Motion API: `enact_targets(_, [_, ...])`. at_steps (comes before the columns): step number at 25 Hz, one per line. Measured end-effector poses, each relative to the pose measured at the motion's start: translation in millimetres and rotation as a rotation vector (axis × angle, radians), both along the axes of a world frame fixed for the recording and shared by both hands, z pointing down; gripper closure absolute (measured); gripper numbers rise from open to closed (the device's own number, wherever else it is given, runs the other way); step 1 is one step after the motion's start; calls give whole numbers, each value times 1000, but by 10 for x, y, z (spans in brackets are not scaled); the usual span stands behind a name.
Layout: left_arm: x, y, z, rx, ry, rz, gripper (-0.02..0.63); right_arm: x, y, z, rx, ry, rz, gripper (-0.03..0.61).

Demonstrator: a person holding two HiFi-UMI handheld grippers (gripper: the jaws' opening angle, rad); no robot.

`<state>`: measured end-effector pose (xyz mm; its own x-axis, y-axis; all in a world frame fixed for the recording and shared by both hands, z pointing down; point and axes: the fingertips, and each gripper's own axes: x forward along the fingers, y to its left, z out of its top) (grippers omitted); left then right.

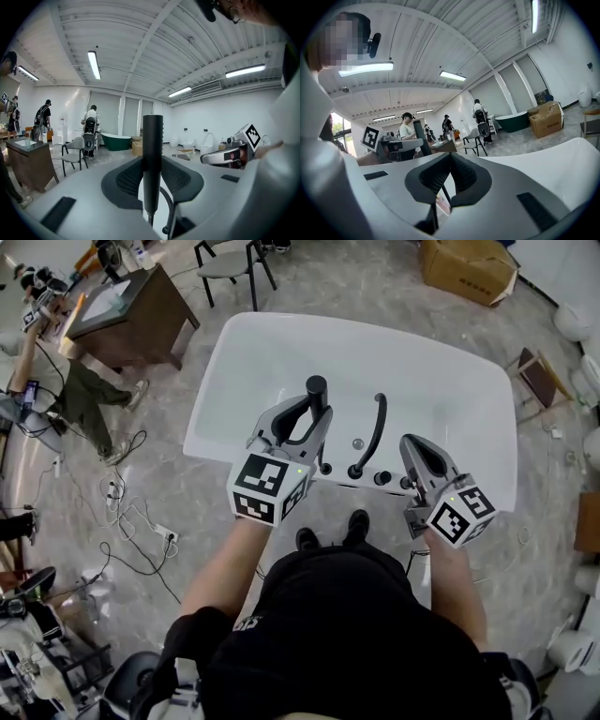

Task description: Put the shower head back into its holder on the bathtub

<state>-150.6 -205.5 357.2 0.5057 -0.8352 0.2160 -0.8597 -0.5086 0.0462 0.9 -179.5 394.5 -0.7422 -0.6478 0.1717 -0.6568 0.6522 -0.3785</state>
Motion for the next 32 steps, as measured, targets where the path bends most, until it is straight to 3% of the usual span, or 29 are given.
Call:
enact_targets(5, [132, -27, 364, -80, -31, 7, 486, 135, -67, 265, -66, 0, 8, 565])
enact_targets(12, [102, 51, 1137, -228, -45, 12, 485, -27, 0, 726, -155, 16, -11, 565])
enact_targets(32, [421, 45, 2859, -516, -120, 27, 474, 303, 131, 1495, -285, 39, 20, 565])
